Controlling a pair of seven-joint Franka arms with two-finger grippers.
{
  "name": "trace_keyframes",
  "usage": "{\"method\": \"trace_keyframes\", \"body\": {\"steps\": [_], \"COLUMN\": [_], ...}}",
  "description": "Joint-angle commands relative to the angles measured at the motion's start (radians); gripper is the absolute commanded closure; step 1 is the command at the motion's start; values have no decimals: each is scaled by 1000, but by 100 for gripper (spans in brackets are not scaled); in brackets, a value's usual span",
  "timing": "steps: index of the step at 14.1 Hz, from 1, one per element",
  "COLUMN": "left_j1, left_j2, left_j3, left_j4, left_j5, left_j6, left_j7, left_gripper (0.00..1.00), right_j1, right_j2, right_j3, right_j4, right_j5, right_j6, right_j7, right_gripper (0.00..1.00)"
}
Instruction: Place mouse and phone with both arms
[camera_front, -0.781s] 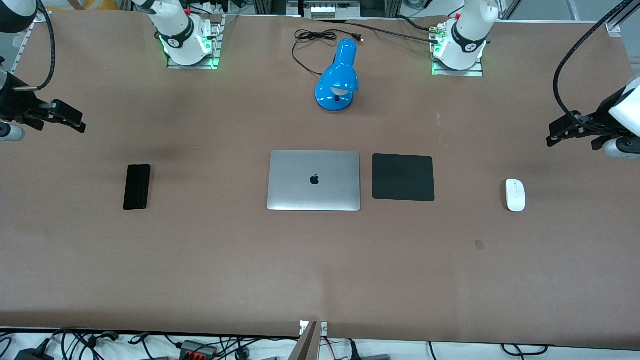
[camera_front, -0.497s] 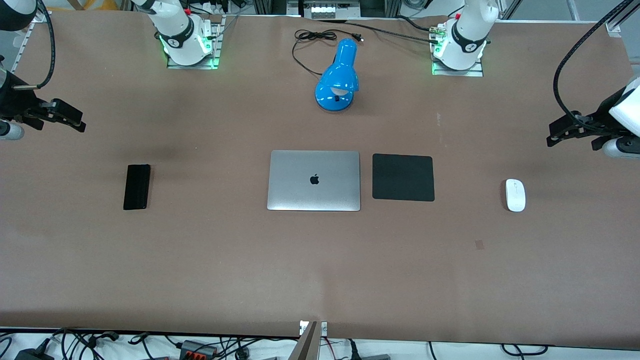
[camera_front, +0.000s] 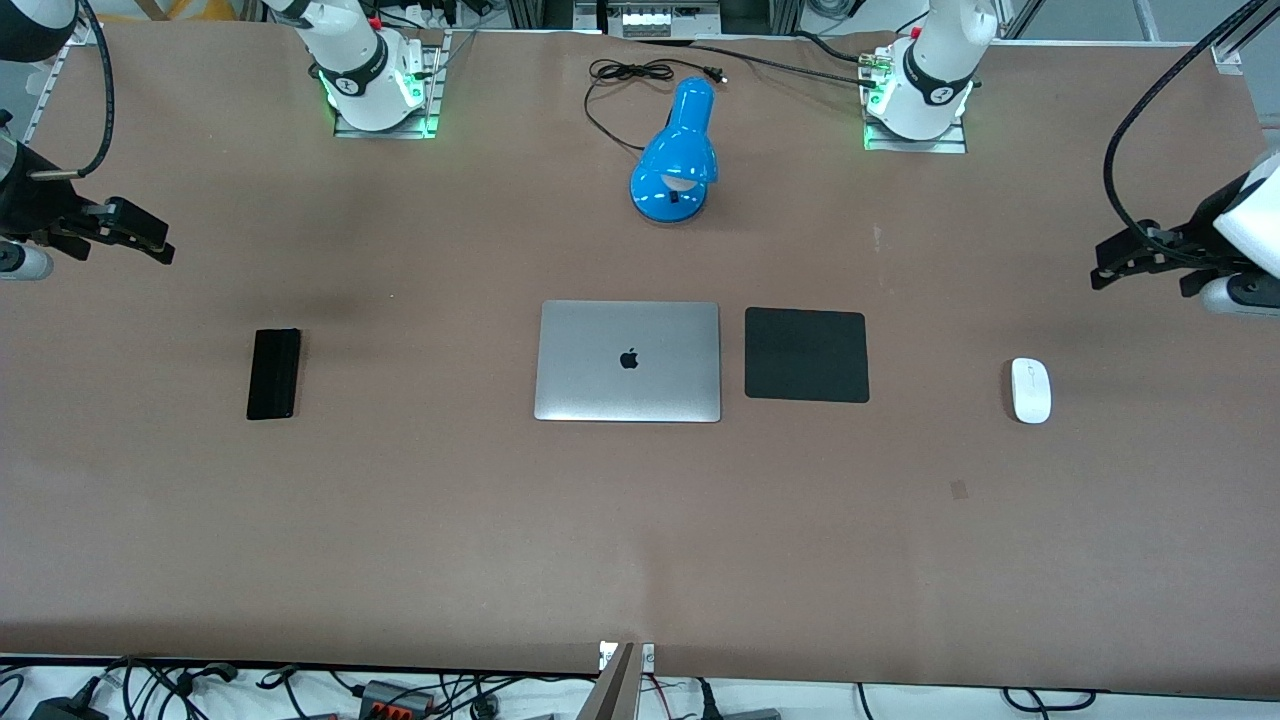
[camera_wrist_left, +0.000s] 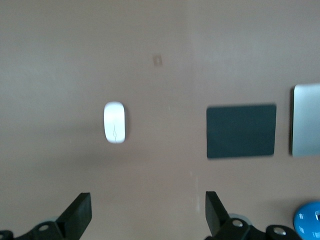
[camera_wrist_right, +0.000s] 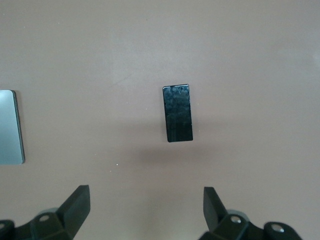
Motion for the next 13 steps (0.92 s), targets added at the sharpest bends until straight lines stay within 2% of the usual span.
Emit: {"method": "trace_keyframes", "body": {"steps": [1,7,8,10,13], "left_j1": [18,92,103,127,152], "left_j2": [31,197,231,316,397], "left_j3": [7,7,7,8,5], "left_j4": [34,39,36,22,-27], "left_j5": [6,17,18,32,35], "left_j6": [-70,-41,20,155,278], "left_j7": [6,35,41,43,75], "left_gripper": [0,0,0,0,0], "right_j1": [-2,-13,-13,-11,-42], "right_j2": [34,191,209,252,333], "right_j3": [3,-3,-5,-5,-5], "right_j4": [8,-8,-15,-46,-84], "right_j5": [4,-16,-17,-77,-85], "right_j6": [-12,96,111,183,244], "right_j7": [-8,2,5,7,7], "right_gripper": [0,0,0,0,0]}}
